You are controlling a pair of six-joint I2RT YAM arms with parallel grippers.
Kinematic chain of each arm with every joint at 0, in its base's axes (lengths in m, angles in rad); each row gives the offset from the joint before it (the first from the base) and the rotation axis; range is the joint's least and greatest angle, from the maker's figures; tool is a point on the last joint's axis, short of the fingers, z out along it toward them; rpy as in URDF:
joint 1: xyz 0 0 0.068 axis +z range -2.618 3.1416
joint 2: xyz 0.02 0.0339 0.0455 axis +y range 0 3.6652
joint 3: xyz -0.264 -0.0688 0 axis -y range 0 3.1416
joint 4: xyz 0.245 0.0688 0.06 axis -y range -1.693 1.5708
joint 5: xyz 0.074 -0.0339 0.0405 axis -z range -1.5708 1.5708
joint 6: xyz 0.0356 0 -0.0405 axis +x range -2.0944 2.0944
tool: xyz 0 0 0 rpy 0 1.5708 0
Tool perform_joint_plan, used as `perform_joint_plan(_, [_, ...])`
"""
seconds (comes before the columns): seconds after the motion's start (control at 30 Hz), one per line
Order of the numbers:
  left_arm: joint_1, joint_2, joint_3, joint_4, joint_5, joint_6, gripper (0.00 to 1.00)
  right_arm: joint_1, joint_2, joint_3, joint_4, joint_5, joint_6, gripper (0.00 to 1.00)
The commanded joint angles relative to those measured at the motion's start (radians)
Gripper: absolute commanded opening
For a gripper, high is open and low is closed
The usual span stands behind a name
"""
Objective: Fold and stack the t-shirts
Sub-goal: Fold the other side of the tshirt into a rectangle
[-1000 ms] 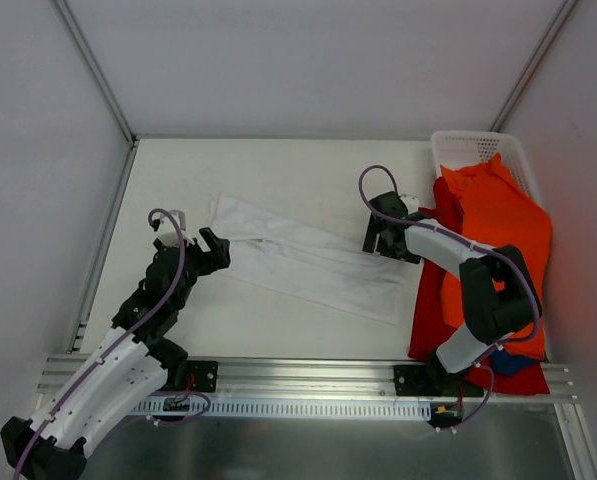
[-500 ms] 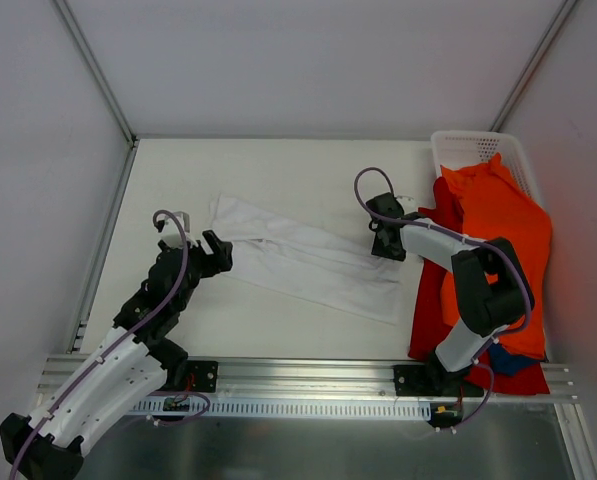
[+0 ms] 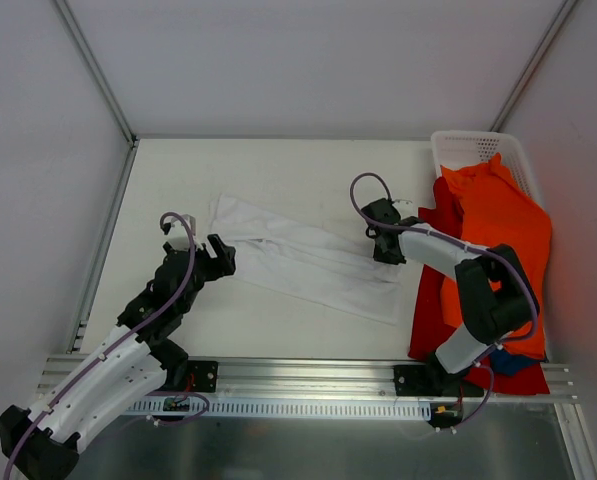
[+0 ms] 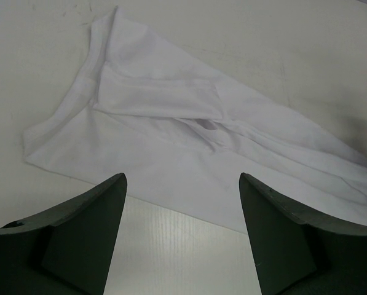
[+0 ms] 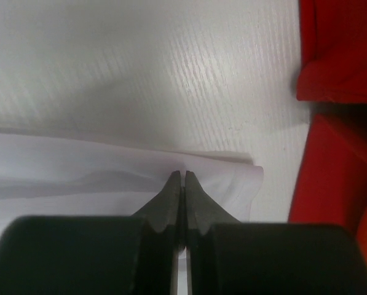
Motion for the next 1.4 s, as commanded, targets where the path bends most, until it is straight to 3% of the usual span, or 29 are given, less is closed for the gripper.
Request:
perform_joint_plan(0.0, [-0.015, -0.004, -0.005, 0.022, -0.037, -0.014, 0.74, 0.039, -0.09, -0.03, -0.053, 0.05, 0.028, 0.0])
perform_joint_plan(0.47, [-0.054, -0.005, -0.01, 0.02, -0.077, -0.02, 0.74, 0.229, -0.277, -0.167, -0.199, 0.162, 0.171, 0.04])
perform_joint_plan(0.53, [-0.057, -0.007, -0.01, 0.019, -0.081, -0.02, 0.74, 0.264, -0.288, -0.198, -0.213, 0.17, 0.219, 0.14])
perform_joint_plan(0.57, [-0.058, -0.004, -0.01, 0.02, -0.08, -0.02, 0.73, 0.301, -0.291, -0.221, -0.22, 0.174, 0.241, 0.24])
perform_joint_plan(0.6, [-0.06, -0.002, -0.01, 0.022, -0.084, -0.025, 0.73, 0.323, -0.288, -0.227, -0.245, 0.191, 0.259, 0.7])
perform_joint_plan(0.67, [-0.063, 0.005, -0.008, 0.022, -0.087, -0.029, 0.73, 0.375, -0.278, -0.231, -0.28, 0.211, 0.328, 0.98])
perform_joint_plan(1.03, [-0.078, 0.074, -0.016, 0.08, -0.118, -0.043, 0.73, 0.674, -0.16, -0.056, -0.64, 0.342, 0.632, 1.0])
perform_joint_plan(1.17, [-0.078, 0.249, 0.013, 0.18, -0.118, -0.036, 0.7, 0.726, -0.171, 0.016, -0.723, 0.386, 0.654, 1.0])
perform_joint_plan(1.3, [-0.078, 0.406, 0.093, 0.217, -0.16, -0.013, 0.59, 0.734, -0.231, 0.042, -0.765, 0.421, 0.662, 1.0])
perform_joint_plan(1.33, [-0.078, 0.458, 0.107, 0.223, -0.161, -0.011, 0.56, 0.734, -0.246, 0.038, -0.766, 0.427, 0.659, 0.98])
perform_joint_plan(1.37, [-0.078, 0.481, 0.116, 0.233, -0.164, -0.008, 0.55, 0.734, -0.28, 0.03, -0.766, 0.45, 0.655, 0.91])
